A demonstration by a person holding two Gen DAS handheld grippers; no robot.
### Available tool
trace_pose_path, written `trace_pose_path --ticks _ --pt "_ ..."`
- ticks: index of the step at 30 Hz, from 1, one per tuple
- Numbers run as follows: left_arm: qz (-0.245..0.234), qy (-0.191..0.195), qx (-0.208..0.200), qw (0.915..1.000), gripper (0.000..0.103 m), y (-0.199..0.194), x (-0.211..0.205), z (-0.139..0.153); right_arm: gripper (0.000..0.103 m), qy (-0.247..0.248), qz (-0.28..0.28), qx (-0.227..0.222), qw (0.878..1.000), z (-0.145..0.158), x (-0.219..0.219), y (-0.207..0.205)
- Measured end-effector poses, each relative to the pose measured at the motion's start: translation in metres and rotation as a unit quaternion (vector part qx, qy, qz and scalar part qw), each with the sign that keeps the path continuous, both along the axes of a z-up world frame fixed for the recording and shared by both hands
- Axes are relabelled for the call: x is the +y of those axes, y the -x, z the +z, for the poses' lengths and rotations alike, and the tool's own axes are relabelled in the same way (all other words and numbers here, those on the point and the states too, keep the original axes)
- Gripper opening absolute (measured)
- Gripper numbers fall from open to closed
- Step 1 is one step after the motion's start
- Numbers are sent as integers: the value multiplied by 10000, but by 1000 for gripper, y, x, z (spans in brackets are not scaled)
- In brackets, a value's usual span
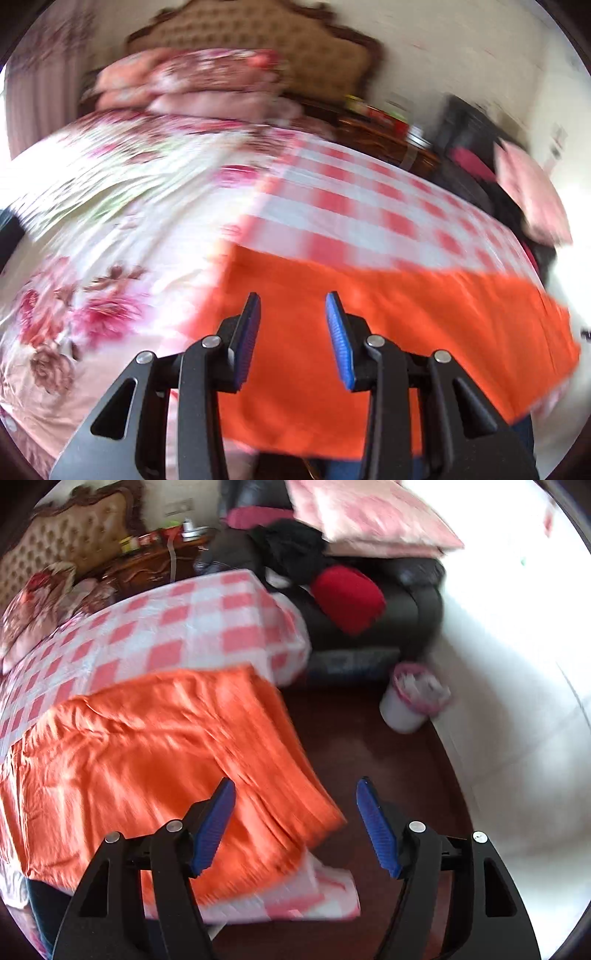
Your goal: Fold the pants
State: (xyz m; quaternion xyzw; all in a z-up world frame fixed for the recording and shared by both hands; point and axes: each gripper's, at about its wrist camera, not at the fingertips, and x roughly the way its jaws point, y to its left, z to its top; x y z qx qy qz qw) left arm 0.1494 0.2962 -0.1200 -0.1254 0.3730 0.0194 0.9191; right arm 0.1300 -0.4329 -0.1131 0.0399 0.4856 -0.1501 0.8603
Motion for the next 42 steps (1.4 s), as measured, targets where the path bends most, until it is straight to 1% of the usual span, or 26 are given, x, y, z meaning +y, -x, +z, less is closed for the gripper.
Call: trace_pose_path --ticks 3,6,7,8,9,11,13,15,16,17,19,21,23,25,26,28,30,31,32,34,35,36,37,38,40,42 --pt "-17 247 137 9996 37 -25 40 -8 66 99 304 108 9994 -5 22 -36" --pt "-216 202 428 9986 37 -51 56 -22 66 209 446 264 9984 -17 37 -65" --pt "-326 289 538 9976 37 -57 59 -28 66 272 475 298 9981 -19 40 -70" --pt "-386 337 645 9966 37 -65 62 -34 66 359 526 330 9974 -22 43 -76" --pt "-441 293 723 9960 37 -69 60 -39 66 496 575 401 9963 -27 44 -82" --pt "-730 213 862 9934 37 -76 51 -48 66 732 560 475 9946 -29 40 -88" --pt "-865 9 899 9922 36 -77 42 -52 69 885 425 453 9941 -24 25 -90" --pt "-897 -127 959 9913 31 -78 40 -54 71 885 240 388 9950 -17 2 -91" --pt "-954 -72 987 9905 18 -79 41 -54 72 830 252 346 9956 -14 -6 -92" --pt "-1084 95 1041 9886 13 -78 41 -54 73 756 337 319 9961 -11 -12 -94" --pt "-1155 -62 1075 9875 13 -80 38 -53 78 602 783 295 9947 -8 -13 -102" --pt "-1185 -53 1147 9863 13 -82 38 -51 81 631 1447 281 9871 -9 2 -111" --pt "-1200 4 1202 9855 13 -84 40 -51 81 649 2248 409 9714 -19 27 -123" --pt "-1198 61 1242 9850 13 -86 43 -50 81 649 2793 508 9567 -29 46 -131" --pt "-1192 95 1257 9848 13 -87 43 -51 81 594 3094 616 9471 -38 56 -137" --pt "-1151 212 1295 9846 13 -90 46 -51 80 343 3338 831 9383 -50 63 -144" --pt "-1118 265 1333 9844 12 -93 48 -51 50 30 3504 1054 9306 -64 66 -150" --pt "-1097 244 1349 9845 11 -95 49 -50 33 -97 3496 1018 9313 -64 66 -150" --pt "-1091 207 1363 9844 10 -97 48 -49 28 -214 3470 929 9330 -63 64 -149" --pt "-1099 129 1391 9841 10 -104 47 -47 21 -102 3417 789 9364 -63 65 -146" --pt "-1105 112 1394 9840 10 -107 46 -48 15 12 3307 661 9414 -62 63 -146" --pt "-1119 89 1395 9838 10 -114 45 -48 13 150 3091 550 9493 -60 60 -147" --pt "-1122 61 1391 9839 10 -121 44 -48 7 463 2828 489 9568 -60 56 -150" --pt "-1126 50 1385 9839 10 -127 43 -47 7 577 2637 476 9617 -61 51 -155" --pt "-1137 39 1369 9840 10 -145 40 -48 7 375 2471 513 9669 -64 44 -161" --pt "-1139 10 1351 9843 10 -162 38 -47 7 449 2409 526 9681 -66 46 -164"
